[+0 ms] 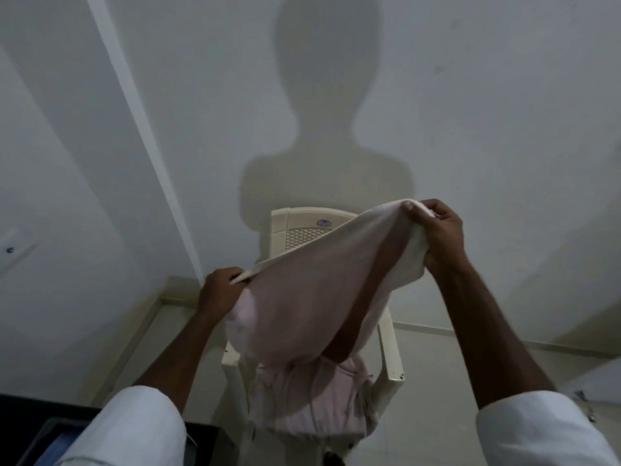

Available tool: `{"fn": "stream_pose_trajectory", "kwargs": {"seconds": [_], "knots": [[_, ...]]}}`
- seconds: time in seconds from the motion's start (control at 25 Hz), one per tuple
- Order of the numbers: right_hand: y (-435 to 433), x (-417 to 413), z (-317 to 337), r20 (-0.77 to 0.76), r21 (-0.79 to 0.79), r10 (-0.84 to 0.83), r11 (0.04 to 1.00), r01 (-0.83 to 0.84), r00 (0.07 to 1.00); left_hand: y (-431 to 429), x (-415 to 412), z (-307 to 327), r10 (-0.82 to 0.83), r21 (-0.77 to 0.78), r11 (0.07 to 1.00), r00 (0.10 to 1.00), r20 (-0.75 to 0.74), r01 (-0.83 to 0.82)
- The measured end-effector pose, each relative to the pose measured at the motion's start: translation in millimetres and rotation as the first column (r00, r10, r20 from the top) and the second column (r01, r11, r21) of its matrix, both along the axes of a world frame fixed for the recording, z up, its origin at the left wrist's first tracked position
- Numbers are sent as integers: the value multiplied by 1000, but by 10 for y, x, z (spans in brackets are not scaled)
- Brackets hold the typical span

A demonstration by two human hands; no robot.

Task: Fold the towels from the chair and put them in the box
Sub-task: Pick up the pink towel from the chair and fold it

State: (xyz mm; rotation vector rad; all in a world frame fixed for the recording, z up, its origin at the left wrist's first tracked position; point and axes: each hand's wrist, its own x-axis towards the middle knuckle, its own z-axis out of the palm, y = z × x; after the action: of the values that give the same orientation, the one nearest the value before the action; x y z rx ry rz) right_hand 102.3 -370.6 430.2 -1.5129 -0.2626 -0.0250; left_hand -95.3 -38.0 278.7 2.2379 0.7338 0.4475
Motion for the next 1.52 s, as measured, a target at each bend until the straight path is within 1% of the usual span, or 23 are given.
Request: {"fn": "stream_pose_trajectory", "kwargs": {"seconds": [0.16, 0.2, 0.24, 0.32, 0.4, 0.48, 0.56, 0.6, 0.64, 0.68, 0.72, 0.8, 0.88, 0.92, 1.0, 1.12, 1.2, 1.24, 1.32, 1.4, 1.44, 1.48, 1.52], "knots": [[-102, 89, 260, 20, -101, 91, 991, -89, 996, 155, -115, 111, 172, -43, 985, 982, 77, -169], [-84, 112, 297, 21, -125, 105, 987, -101, 994, 137, -77, 189, 229, -58, 972, 971, 69, -226], [-71, 140, 328, 9, -140, 117, 984, -115, 993, 129, -36, 239, 299, -77, 952, 954, 34, -296], [-52, 208, 391, -78, -104, 163, 980, -170, 984, 94, 3, 348, 406, -136, 900, 911, -77, -413], [-69, 245, 467, -196, -23, 224, 972, -233, 955, 140, 4, 345, 455, -287, 835, 883, -116, -469], [-98, 252, 515, -298, 52, 310, 950, -309, 903, 210, -9, 306, 497, -452, 749, 862, -102, -485], [-184, 279, 509, -331, 122, 430, 902, -413, 840, 236, -27, 284, 579, -671, 594, 815, -25, -443], [-232, 306, 487, -321, 146, 483, 875, -461, 815, 223, -37, 291, 631, -768, 503, 776, 12, -397], [-282, 334, 463, -306, 157, 513, 858, -489, 802, 251, -36, 278, 652, -836, 437, 757, 39, -333], [-321, 355, 437, -292, 143, 515, 857, -495, 806, 261, -81, 318, 647, -887, 383, 760, 57, -259], [-353, 368, 412, -279, 99, 493, 868, -486, 824, 271, -104, 357, 638, -916, 355, 764, 90, -189], [-400, 392, 337, -240, -67, 393, 906, -419, 888, 272, -124, 419, 577, -917, 384, 804, 143, -112], [-395, 399, 245, -164, -273, 278, 909, -314, 946, 188, -132, 515, 447, -859, 507, 873, 194, -68], [-367, 388, 202, -134, -345, 256, 894, -287, 957, 140, -134, 562, 374, -800, 597, 904, 206, -65], [-241, 316, 104, -85, -418, 277, 862, -286, 957, 40, -90, 634, 265, -695, 717, 941, 212, -46], [60, 193, -8, 56, -455, 302, 856, -245, 952, -109, 46, 821, 139, -582, 812, 954, 266, 44], [280, 173, -17, 100, -468, 285, 859, -208, 953, -224, 202, 975, 71, -483, 871, 951, 300, 87], [393, 160, -7, 121, -487, 310, 846, -215, 943, -304, 290, 1076, 29, -433, 894, 947, 319, 118], [645, 65, -10, 175, -542, 479, 776, -323, 860, -485, 484, 1261, -66, -378, 901, 930, 363, 211], [889, -129, -80, 126, -585, 651, 658, -474, 749, -654, 676, 1404, -168, -362, 877, 907, 385, 317], [1000, -198, -124, 114, -610, 689, 617, -497, 715, -716, 764, 1452, -217, -369, 855, 898, 383, 365], [1084, -229, -162, 128, -629, 692, 610, -482, 710, -760, 829, 1488, -260, -373, 837, 891, 372, 400], [1137, -216, -203, 163, -624, 670, 638, -451, 724, -792, 875, 1521, -280, -379, 826, 887, 366, 417]]}}
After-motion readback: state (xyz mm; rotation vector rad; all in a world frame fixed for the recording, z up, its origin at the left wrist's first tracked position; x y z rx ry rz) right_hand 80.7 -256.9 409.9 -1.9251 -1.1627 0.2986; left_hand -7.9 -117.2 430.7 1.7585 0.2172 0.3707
